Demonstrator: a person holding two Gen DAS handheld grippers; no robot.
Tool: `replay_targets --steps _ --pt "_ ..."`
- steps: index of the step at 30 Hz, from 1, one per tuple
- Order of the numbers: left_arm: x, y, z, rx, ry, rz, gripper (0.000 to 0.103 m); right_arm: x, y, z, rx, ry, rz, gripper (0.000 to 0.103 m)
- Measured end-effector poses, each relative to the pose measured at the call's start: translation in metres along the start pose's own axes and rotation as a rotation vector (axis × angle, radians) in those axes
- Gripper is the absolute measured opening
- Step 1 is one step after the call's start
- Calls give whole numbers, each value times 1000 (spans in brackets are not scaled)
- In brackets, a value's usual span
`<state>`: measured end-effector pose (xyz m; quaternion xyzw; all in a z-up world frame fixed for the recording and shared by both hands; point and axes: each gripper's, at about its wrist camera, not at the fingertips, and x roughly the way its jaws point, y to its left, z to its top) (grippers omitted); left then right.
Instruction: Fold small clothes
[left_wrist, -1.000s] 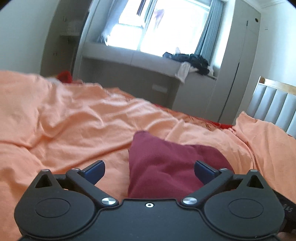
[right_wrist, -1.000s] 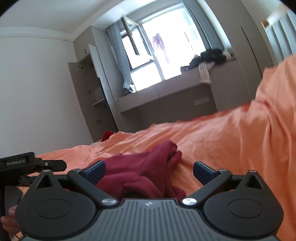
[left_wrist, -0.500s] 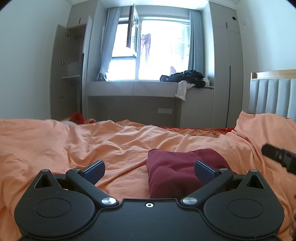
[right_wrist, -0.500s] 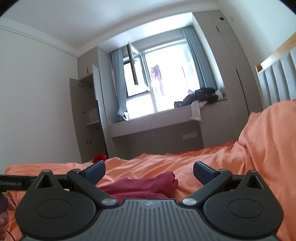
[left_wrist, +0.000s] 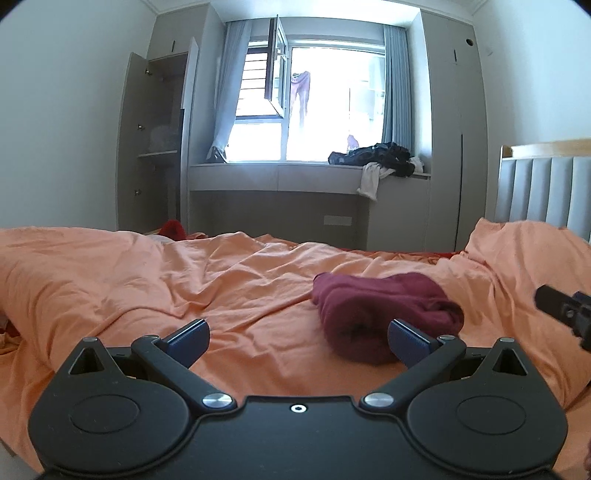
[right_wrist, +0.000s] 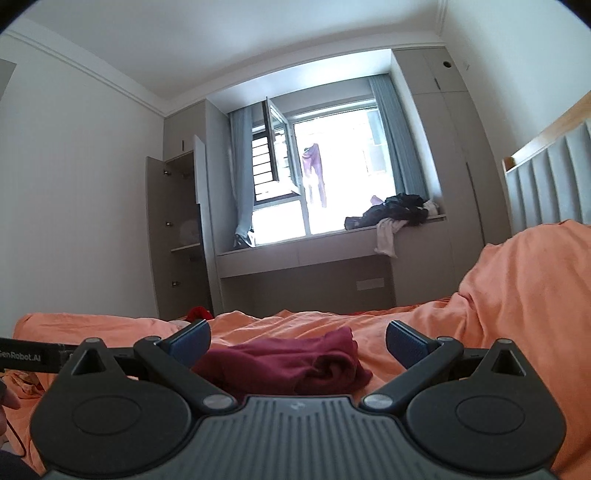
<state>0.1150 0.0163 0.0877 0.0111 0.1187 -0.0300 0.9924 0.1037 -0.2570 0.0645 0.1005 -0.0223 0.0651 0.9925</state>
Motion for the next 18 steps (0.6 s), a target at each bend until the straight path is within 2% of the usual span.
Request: replay_targets --steps 7,13,18 --pt "-3 2 -31 44 -16 6 103 -20 8 -15 -23 -3 -35 103" --pt "11 6 -50 23 15 -32 103 -20 10 -34 -53 26 -104 103" --pt "24 10 -62 -12 40 -41 103 -9 6 -50 -43 65 -108 103"
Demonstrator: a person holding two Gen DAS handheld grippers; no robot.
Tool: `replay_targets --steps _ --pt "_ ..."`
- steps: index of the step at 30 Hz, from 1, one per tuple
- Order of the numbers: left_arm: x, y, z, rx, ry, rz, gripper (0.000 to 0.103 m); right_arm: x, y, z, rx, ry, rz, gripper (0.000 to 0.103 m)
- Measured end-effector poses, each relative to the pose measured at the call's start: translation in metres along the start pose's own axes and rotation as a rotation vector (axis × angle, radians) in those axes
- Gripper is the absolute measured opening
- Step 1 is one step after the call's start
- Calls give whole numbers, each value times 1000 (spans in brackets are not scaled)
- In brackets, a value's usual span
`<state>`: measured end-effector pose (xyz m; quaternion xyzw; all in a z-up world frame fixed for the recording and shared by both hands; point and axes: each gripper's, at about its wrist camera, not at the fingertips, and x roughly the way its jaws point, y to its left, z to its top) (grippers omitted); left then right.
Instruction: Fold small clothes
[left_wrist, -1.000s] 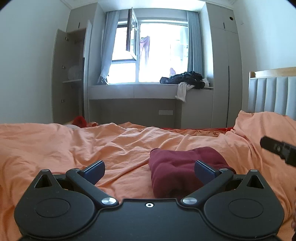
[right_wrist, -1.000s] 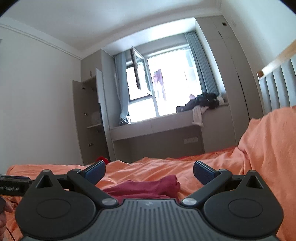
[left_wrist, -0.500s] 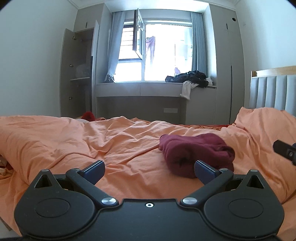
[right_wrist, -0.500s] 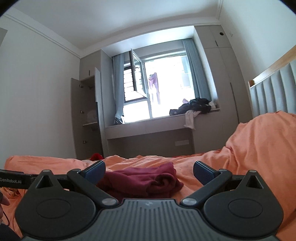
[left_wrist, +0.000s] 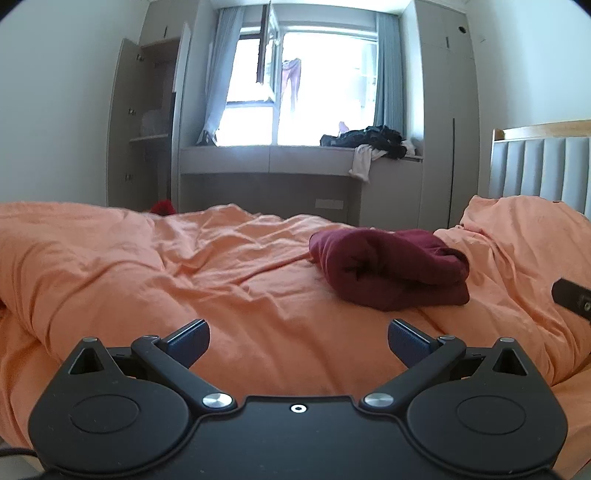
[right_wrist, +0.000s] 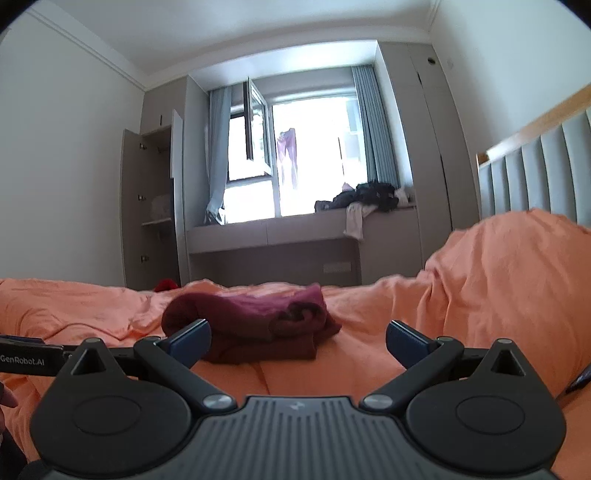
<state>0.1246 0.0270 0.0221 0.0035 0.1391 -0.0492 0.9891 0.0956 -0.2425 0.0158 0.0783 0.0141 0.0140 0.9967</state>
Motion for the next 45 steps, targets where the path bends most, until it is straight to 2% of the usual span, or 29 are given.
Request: replay_targets --steps 14,22,45 --pt "1 4 -3 -34 -18 33 103 11 1 -13 10 47 66 103" --pt "-1 2 -5 -33 -14 8 103 6 3 -11 -3 38 59 103" --pt "-2 1 -5 -42 -11 4 103 7 0 -11 6 52 54 103"
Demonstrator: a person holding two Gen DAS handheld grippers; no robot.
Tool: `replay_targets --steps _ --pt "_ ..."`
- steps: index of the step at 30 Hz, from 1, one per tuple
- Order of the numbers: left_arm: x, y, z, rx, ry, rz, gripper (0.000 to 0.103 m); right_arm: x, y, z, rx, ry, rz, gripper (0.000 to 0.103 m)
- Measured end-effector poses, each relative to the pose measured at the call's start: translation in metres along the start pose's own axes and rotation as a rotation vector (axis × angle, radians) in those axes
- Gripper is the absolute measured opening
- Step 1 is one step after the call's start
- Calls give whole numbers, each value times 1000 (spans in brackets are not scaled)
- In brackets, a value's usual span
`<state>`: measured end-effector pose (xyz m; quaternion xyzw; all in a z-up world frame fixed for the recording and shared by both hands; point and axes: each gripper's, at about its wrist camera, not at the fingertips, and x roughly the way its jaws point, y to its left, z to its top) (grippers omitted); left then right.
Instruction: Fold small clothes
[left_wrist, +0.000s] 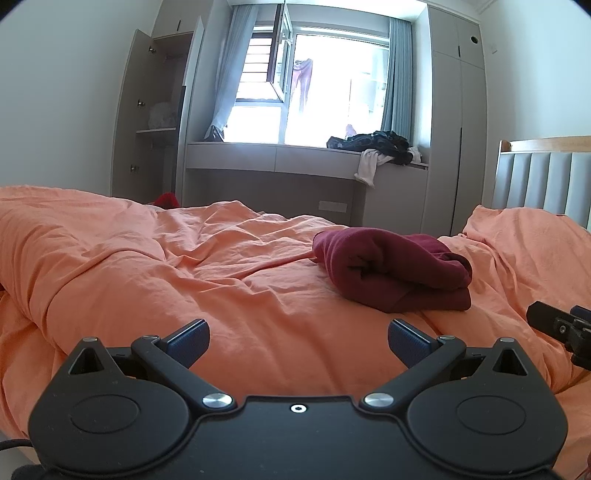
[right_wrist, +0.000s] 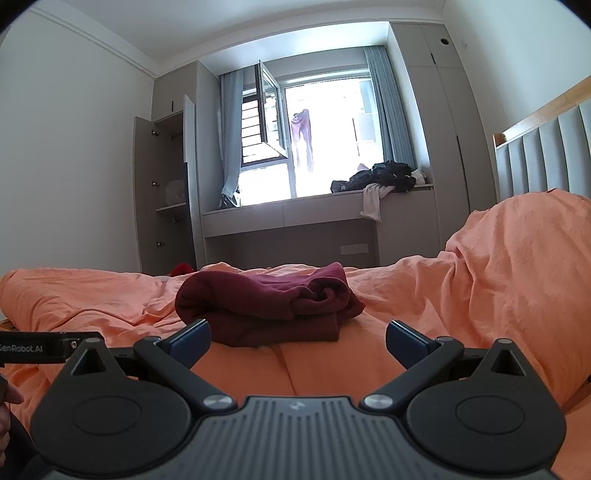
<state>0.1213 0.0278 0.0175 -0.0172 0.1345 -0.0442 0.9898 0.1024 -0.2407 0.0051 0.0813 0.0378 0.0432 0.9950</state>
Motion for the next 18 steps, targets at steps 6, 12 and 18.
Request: replay_targets --steps 6,12,18 --pt "0 0 0 -5 -1 0 102 0 0 1 4 4 -8 103" --pt "0 0 -1 -12 -1 3 103 0 0 0 2 5 -5 103" --pt "0 0 -1 -12 0 3 103 0 0 0 1 5 -5 103"
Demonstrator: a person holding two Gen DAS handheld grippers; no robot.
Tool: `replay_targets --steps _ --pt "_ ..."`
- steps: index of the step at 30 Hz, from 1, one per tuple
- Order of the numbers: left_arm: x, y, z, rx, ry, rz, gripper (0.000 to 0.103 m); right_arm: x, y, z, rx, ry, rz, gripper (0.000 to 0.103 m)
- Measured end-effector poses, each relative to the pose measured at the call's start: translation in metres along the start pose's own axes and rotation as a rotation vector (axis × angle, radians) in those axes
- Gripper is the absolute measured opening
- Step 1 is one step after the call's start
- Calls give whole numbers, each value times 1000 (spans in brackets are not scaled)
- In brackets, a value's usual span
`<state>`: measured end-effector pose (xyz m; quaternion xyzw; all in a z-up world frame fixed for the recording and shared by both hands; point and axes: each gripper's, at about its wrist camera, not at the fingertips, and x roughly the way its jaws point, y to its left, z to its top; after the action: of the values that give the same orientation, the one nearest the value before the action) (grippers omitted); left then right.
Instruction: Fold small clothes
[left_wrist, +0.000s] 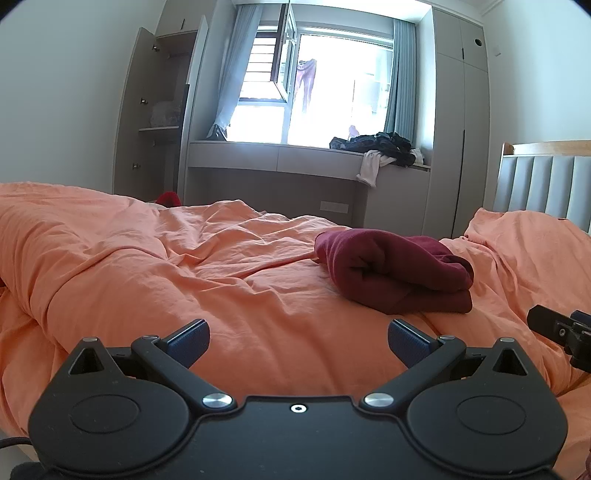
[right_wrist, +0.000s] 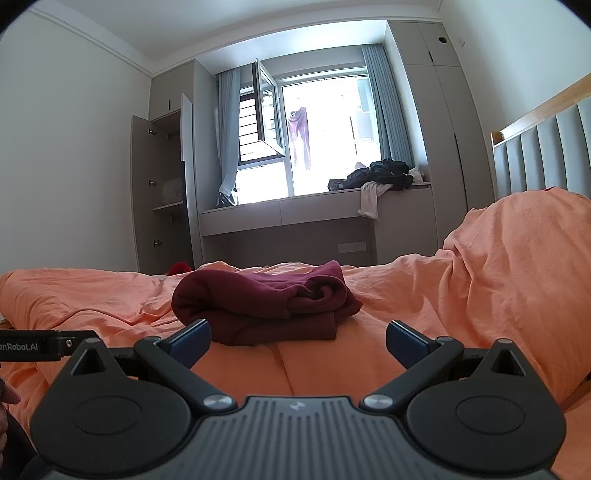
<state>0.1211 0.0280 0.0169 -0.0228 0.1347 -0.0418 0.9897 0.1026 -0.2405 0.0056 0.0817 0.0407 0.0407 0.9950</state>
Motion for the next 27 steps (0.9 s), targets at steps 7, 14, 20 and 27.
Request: replay_targets --steps 7,14,20,27 --pt "0 0 0 -1 0 -1 103 0 0 0 -1 -1 0 103" --pt "0 1 0 -1 0 -1 103 -2 0 1 -19 -8 1 103" --pt "0 1 0 -1 0 -1 103 -2 0 1 -18 -7 1 103" --pt "0 1 0 -2 0 0 103 -3 0 0 -16 -4 3 103"
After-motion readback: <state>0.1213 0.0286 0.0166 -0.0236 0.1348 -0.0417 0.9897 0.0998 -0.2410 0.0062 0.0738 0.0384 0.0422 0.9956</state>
